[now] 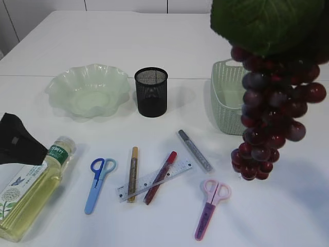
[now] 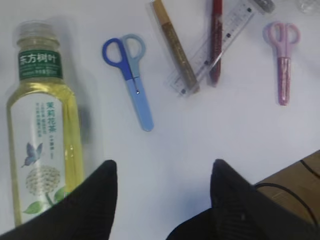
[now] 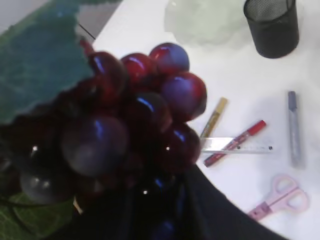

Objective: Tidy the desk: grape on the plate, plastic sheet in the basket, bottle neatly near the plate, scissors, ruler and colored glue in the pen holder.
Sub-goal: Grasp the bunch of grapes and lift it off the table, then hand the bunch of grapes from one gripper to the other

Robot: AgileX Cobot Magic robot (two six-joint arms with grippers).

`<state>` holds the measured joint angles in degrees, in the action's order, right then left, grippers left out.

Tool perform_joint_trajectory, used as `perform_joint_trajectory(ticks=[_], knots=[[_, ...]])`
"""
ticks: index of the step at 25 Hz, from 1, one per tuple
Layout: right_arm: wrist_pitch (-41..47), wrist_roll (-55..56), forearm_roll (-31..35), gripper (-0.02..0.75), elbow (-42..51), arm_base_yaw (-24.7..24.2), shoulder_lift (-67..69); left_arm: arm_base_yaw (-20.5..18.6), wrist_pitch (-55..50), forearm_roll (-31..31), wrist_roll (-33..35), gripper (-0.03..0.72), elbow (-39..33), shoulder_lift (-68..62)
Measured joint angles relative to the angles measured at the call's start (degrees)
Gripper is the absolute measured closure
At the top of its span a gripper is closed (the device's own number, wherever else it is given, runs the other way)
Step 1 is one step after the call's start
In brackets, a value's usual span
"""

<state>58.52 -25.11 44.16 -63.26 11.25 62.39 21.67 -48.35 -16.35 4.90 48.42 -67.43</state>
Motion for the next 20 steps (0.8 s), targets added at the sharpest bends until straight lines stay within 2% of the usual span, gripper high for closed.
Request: perform_joint_trajectory(ticks=[4, 11, 15, 20], knots=[[-0.2, -2.5, 5.3, 0.556, -1.5, 0.2, 1.1, 3.2, 1.8, -2.0, 0.1, 0.253, 0.0, 0.0], [-4.7, -4.4, 10.0, 0.556, -2.0, 6.7, 2.7, 8.2, 7.2, -7.5, 2.3, 0.253, 0.0, 0.0], [-7.1, -5.4, 11.7, 0.556, -2.0, 10.2, 4.5, 10.9, 11.8, -15.9, 9.4, 0.253, 0.0, 0.0], [-8.6, -5.9, 13.2, 0.556, -2.1, 10.9, 6.5, 12.3, 15.6, -28.3, 22.6, 0.241, 0.0, 0.0]])
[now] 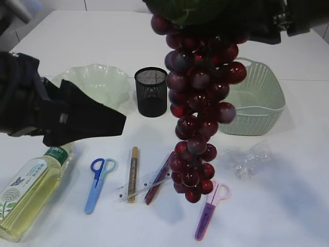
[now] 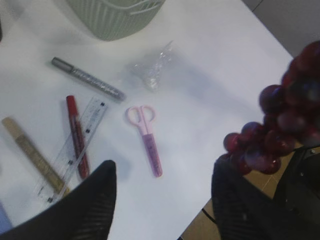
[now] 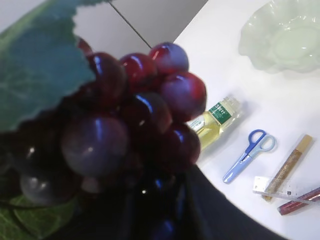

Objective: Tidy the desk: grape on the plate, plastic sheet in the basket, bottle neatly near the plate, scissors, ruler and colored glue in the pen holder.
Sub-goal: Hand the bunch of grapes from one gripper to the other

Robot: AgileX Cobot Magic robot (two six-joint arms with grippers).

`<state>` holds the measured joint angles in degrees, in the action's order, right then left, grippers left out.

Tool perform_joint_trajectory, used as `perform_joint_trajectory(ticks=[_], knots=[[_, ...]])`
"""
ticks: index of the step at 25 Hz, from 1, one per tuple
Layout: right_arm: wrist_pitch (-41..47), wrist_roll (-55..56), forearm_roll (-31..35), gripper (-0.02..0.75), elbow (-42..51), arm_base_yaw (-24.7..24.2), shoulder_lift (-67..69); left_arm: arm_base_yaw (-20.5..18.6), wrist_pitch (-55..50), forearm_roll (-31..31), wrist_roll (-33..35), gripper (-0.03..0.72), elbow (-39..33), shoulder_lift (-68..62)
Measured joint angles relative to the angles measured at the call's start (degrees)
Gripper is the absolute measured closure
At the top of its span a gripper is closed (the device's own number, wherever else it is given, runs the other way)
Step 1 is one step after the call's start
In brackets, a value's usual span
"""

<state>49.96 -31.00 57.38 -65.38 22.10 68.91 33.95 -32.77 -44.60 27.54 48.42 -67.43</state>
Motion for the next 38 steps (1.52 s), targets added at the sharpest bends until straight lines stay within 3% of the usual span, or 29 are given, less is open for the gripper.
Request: perform_joint_trajectory(ticks=[4, 10, 19, 32, 38], knots=[[-0.4, -1.6, 0.6, 0.557, 0.0, 0.0, 1.1, 0.0, 0.5, -11.9, 15.4, 0.183, 0.0, 0.0], [-1.6, -4.4, 4.8, 0.557, 0.0, 0.0, 1.9, 0.7, 0.5, -27.7, 44.5, 0.095, 0.0, -0.3], [-1.8, -7.6, 10.4, 0.557, 0.0, 0.0, 2.4, 0.8, 1.2, -42.8, 58.1, 0.088, 0.0, -3.2], [-1.7, -9.5, 11.2, 0.557, 0.0, 0.0, 2.4, 1.0, -5.6, -55.9, 70.7, 0.086, 0.1, -7.9], [-1.3, -9.5, 11.6, 0.557, 0.0, 0.0, 2.4, 1.1, -8.7, -56.9, 74.3, 0.086, 0.1, -11.2]])
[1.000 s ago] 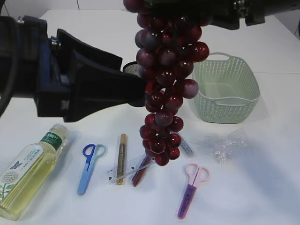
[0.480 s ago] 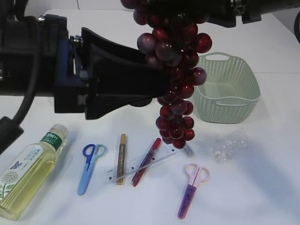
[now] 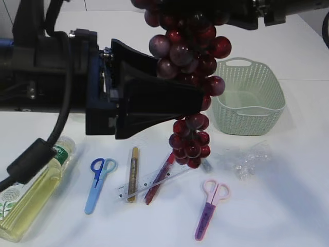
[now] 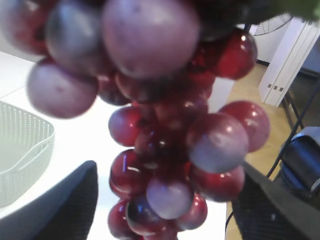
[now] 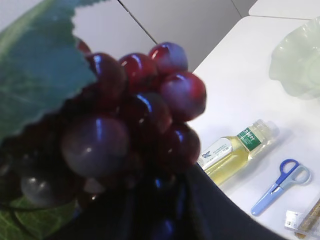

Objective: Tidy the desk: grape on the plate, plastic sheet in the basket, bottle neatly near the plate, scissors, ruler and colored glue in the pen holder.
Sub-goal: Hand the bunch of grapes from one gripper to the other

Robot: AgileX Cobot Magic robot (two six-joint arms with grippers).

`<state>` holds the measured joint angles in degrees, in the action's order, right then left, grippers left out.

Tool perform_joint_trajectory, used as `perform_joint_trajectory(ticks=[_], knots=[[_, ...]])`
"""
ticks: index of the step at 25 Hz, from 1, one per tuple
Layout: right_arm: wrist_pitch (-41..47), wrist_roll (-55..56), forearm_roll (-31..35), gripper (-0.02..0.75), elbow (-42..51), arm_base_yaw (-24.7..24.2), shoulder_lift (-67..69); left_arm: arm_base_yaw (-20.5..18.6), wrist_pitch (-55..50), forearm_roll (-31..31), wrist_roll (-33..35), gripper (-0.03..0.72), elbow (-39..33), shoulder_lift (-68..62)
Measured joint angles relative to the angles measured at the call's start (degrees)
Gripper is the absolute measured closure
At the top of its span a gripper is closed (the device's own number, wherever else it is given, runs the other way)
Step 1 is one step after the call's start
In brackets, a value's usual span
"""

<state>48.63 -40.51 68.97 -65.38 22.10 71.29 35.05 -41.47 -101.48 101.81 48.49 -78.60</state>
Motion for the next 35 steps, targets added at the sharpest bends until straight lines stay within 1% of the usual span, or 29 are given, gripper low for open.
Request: perform_joint_trajectory(ticks=[7, 15, 19, 21, 23, 26, 29, 30, 32, 35], knots=[[0.1, -0.5, 0.4, 0.557, 0.0, 0.0, 0.0, 0.0, -0.6, -0.1, 1.8, 0.086, 0.3, -2.8], [1.0, -0.7, 1.5, 0.558, 0.0, 0.0, 0.0, 0.0, -1.9, -0.1, 2.0, 0.086, 4.7, -6.0], [1.2, -0.7, 1.5, 0.558, 0.0, 0.0, 0.0, 0.0, -3.6, -0.1, 2.0, 0.099, 5.1, -7.3], [1.2, -1.0, 1.5, 0.558, 0.0, 0.0, 0.0, 0.0, -4.0, -0.1, 2.0, 0.135, 5.1, -7.6], [1.2, -1.8, 1.3, 0.557, 0.0, 0.0, 0.0, 0.0, -4.1, -0.1, 2.0, 0.188, 5.1, -7.6], [1.2, -2.4, 1.3, 0.553, 0.0, 0.0, 0.0, 0.0, -4.2, -0.1, 2.0, 0.289, 5.1, -7.6], [1.2, -2.5, 1.3, 0.542, 0.0, 0.0, 0.0, 0.1, -4.3, -0.1, 2.1, 0.414, 5.1, -7.6], [1.2, -2.6, 1.3, 0.540, 0.0, 0.0, 0.0, 0.1, -4.3, -0.1, 2.1, 0.442, 5.1, -7.6], [1.2, -2.6, 1.3, 0.533, 0.0, 0.0, 0.0, 0.2, -4.3, -0.1, 2.1, 0.483, 5.1, -7.6], [1.2, -2.6, 1.3, 0.525, -0.1, 0.0, 0.0, 0.2, -4.3, 0.0, 2.1, 0.511, 5.1, -7.6]])
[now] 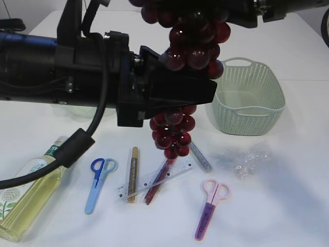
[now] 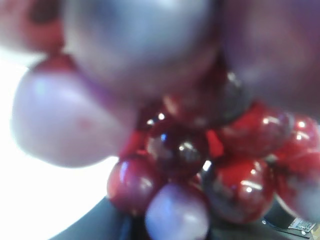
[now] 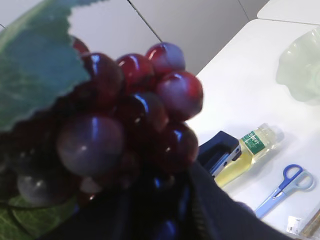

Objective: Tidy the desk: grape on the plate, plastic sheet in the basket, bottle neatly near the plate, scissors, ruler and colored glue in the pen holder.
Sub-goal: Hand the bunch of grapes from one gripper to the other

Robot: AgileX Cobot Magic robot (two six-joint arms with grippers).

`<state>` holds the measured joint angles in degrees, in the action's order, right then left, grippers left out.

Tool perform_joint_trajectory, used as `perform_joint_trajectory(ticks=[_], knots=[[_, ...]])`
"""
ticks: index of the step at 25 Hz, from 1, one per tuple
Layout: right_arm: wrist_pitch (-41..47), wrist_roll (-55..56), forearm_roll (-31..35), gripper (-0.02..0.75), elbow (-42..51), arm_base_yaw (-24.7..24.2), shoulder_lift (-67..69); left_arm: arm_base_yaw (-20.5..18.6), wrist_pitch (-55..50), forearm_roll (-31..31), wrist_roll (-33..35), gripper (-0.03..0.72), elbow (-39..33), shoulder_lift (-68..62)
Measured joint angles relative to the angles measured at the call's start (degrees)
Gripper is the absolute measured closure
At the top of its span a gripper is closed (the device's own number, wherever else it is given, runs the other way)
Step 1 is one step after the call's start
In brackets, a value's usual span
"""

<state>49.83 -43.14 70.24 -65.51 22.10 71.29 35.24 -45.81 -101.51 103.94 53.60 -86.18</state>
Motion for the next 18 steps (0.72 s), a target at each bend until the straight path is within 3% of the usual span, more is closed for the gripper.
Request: perform_joint_trajectory(ticks=[3, 10, 18], knots=[[-0.6, 0.0, 0.0, 0.474, 0.0, 0.0, 0.0, 0.0, 0.0, 0.0, 0.0, 0.516, 0.0, -0.1], [-2.7, 0.0, 0.2, 0.206, 0.0, 0.0, 0.0, 0.0, 0.0, 0.0, 0.0, 0.528, 0.0, -0.1], [-7.0, -0.8, 0.7, 0.169, 0.0, -0.1, 0.0, 0.0, -1.0, 0.1, 0.0, 0.529, 0.0, -0.1]])
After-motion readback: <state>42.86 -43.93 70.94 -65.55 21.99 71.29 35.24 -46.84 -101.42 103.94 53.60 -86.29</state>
